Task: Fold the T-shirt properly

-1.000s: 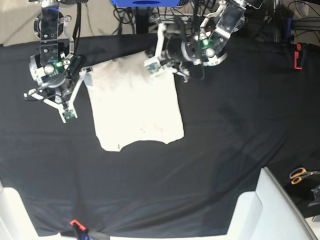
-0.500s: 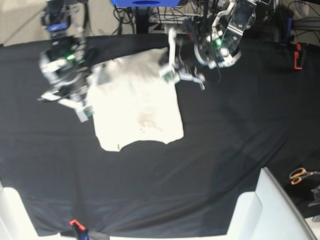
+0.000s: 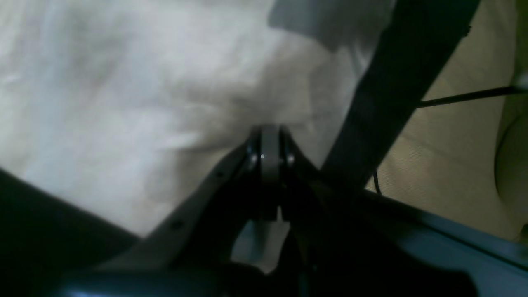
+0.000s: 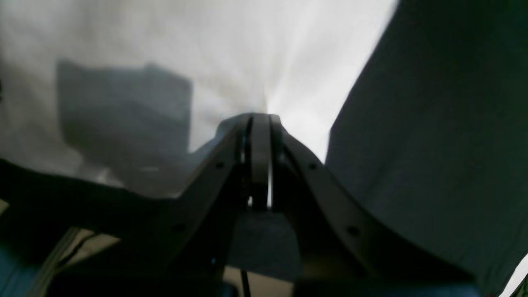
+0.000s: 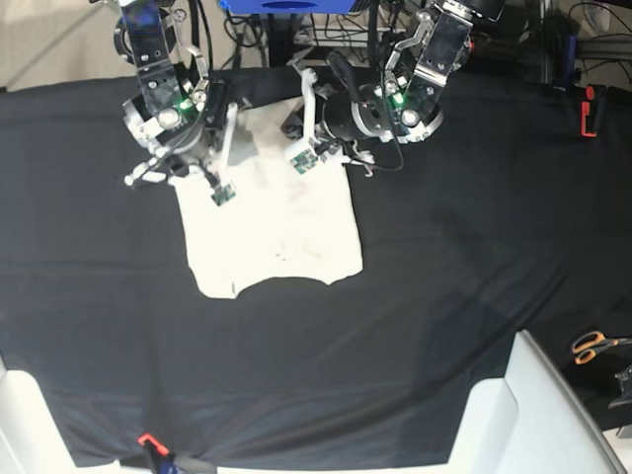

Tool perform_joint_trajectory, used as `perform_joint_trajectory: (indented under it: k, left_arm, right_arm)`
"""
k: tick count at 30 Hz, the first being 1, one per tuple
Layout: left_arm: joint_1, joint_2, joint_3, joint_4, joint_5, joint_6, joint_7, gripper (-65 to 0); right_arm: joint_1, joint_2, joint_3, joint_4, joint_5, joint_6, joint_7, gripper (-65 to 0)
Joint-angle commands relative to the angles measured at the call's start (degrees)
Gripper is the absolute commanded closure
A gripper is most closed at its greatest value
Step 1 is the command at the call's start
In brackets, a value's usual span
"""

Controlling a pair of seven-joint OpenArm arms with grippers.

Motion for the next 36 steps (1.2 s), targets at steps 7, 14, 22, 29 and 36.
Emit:
perform_joint_trajectory:
  k: [7, 14, 22, 29, 36]
  left_arm:
    - [0.2, -2.5, 0.0, -0.7, -0.7, -0.2, -1.0, 0.0]
    - [1.2, -4.2, 0.1, -0.2, -0.7, -0.2, -1.0, 0.0]
    - [1.2, -5.3, -0.5, 4.4, -0.9, -0.2, -0.6, 0.0]
    - [7.6, -5.9, -7.3, 16.8, -3.5, -0.2, -0.4, 0.0]
    - [13.3, -6.8, -16.2, 16.0, -7.3, -0.2, -0.8, 0.0]
  right_arm:
    - [-0.7, 0.9, 4.1, 0.2, 8.3, -0.1, 0.4, 0.0]
    - [-2.0, 1.2, 4.3, 0.3, 8.4, -0.1, 0.1, 0.0]
    - [-2.1, 1.5, 4.3, 5.4, 8.3, -0.2, -1.4, 0.0]
    - [-2.7, 3.9, 5.4, 17.0, 8.3, -0.4, -4.3, 0.0]
    - [-4.0, 3.6, 18.2, 16.6, 8.6, -0.2, 2.1, 0.0]
